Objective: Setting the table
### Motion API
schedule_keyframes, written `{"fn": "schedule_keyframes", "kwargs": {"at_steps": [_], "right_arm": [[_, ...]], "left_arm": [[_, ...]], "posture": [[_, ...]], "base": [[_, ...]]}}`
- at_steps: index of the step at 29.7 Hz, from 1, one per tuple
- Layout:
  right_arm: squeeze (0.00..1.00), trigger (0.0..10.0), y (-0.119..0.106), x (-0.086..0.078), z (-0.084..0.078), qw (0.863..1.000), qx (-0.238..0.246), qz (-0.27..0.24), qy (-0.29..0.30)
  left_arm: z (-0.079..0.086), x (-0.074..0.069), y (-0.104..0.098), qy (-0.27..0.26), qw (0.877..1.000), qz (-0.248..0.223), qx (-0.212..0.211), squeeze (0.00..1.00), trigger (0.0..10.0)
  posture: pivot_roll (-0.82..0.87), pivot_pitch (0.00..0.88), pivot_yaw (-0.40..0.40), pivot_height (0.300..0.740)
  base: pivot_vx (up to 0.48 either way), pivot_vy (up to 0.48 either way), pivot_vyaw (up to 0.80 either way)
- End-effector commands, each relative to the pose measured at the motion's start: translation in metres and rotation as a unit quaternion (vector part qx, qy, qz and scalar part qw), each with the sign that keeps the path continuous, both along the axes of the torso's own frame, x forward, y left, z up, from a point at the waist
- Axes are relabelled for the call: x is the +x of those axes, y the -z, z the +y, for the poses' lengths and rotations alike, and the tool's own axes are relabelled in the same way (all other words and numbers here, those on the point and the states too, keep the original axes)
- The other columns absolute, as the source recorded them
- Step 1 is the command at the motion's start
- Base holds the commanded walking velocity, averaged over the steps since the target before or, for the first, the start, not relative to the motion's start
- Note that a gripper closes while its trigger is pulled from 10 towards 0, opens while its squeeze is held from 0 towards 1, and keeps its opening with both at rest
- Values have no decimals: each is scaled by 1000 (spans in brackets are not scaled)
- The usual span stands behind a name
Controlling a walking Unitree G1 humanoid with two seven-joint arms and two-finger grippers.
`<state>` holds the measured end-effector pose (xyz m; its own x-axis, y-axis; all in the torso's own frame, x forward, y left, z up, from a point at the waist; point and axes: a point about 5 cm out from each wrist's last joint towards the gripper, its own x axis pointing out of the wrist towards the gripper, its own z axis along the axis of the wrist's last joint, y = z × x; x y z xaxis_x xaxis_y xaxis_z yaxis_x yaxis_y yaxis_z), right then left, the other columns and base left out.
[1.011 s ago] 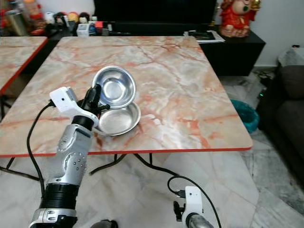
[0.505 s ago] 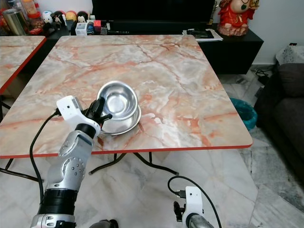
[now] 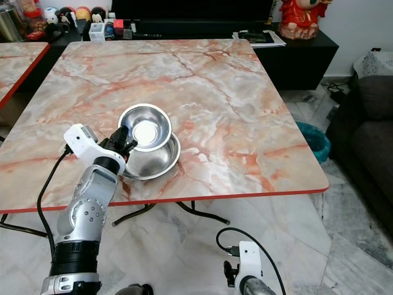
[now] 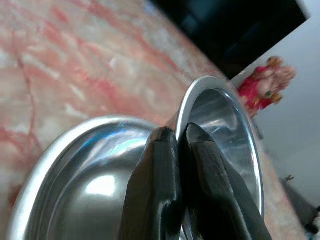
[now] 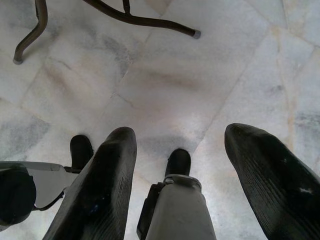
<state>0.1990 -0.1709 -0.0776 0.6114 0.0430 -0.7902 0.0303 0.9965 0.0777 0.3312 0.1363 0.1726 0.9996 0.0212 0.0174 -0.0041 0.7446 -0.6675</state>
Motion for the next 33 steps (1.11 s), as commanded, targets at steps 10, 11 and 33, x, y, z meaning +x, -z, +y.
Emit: {"fn": "schedule_keyframes", "kwargs": {"at_steps": [10, 11, 33], "right_arm": [[0, 10000, 2, -4, -1, 1000, 0, 9, 3], [0, 10000, 2, -4, -1, 1000, 0, 10, 3], [0, 10000, 2, -4, -2, 1000, 0, 12, 1]], "left_arm": [[0, -7, -16, -1, 1000, 29, 8, 0, 10000], [1, -7, -17, -3, 999, 31, 9, 0, 10000], [8, -12, -2, -22, 992, 125, 15, 0, 10000]], "posture": [[120, 107, -43, 715], [120, 107, -43, 715], [119, 106, -47, 715]], "base": [[0, 0, 0], [0, 0, 0], [0, 0, 0]]}}
